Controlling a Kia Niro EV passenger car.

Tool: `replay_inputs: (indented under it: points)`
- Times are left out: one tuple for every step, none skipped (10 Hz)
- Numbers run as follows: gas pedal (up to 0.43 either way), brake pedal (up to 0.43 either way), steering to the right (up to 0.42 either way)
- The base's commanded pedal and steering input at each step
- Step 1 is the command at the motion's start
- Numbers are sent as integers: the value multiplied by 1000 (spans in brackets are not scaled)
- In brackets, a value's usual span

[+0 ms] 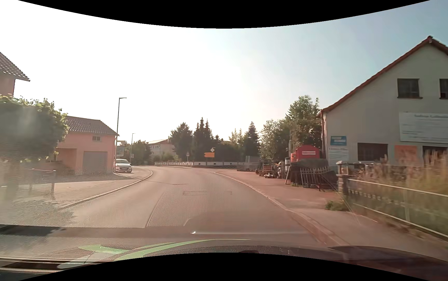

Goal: Follow the waypoints while adhering to traffic rules and regulations

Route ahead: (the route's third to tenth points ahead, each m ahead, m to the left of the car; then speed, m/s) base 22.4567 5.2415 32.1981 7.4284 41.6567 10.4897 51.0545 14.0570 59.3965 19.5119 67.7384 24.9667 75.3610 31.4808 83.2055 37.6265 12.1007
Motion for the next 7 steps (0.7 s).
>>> replay_inputs:
  points:
    - [150, 0, -40]
    - [150, 0, -40]
    - [150, 0, -40]
    - [150, 0, -40]
    - [150, 0, -40]
    - [150, 0, -40]
    - [138, 0, -40]
